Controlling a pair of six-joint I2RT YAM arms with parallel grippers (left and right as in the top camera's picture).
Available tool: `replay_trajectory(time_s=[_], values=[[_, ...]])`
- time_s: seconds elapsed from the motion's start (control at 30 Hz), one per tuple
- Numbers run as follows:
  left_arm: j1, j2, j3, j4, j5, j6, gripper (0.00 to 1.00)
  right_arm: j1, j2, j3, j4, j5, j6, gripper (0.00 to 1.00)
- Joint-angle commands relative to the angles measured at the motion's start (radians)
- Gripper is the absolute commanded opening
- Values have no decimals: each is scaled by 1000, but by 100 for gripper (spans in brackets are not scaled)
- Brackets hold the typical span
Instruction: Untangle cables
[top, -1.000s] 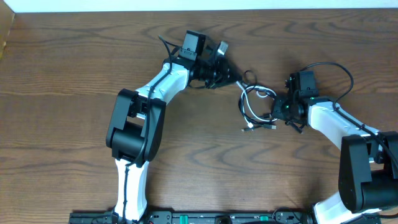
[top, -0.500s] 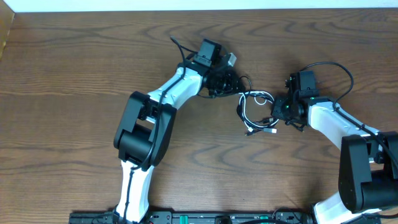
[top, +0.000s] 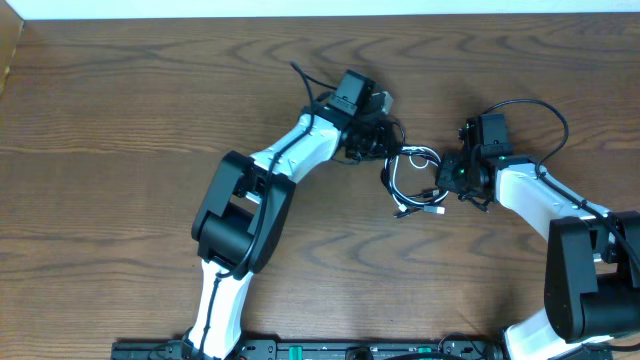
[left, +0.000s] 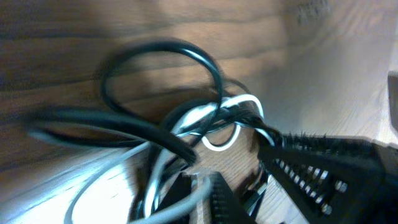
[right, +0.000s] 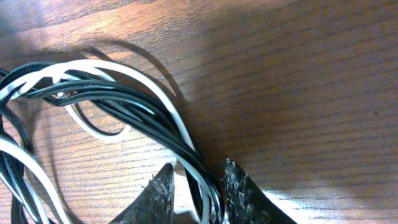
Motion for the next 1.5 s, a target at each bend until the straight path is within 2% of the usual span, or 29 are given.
replay_trajectory(time_s=[0.0, 0.2, 0.4, 0.53, 0.6, 0.67, 0.77, 0.9, 1.03, 1.13, 1.27, 1.47], values=[[-23, -26, 2, 15, -13, 11, 8, -10, 26, -20, -13, 37, -11, 24], [-4, -58, 3, 120, 80, 10, 7, -10, 26, -20, -14, 37, -11, 25], [43, -173, 4, 116, 50, 6, 8, -10, 26, -20, -16, 37, -11, 25], [64, -218, 3, 36, -64, 7, 8, -9, 26, -19, -14, 13, -26, 25], [68, -221, 4, -14, -72, 20, 10, -10, 25, -14, -14, -62, -89, 29], [69, -221, 3, -74, -72, 50, 17, -9, 23, 11, -45, -157, -144, 37], [69, -221, 3, -160, -72, 122, 22, -10, 15, 83, -114, -280, -202, 43], [69, -221, 3, -254, -72, 215, 23, -10, 10, 245, -234, -403, -246, 46], [68, -221, 3, -294, -60, 239, 23, -10, 10, 346, -307, -375, -200, 45], [54, -221, 3, -304, -57, 300, 27, -11, 10, 362, -310, -269, -109, 44], [24, -212, 1, -297, -61, 321, 33, -21, 10, 359, -317, -167, -68, 45], [-49, -152, 1, -211, -71, 284, 50, -90, 10, 359, -332, -146, -51, 47]])
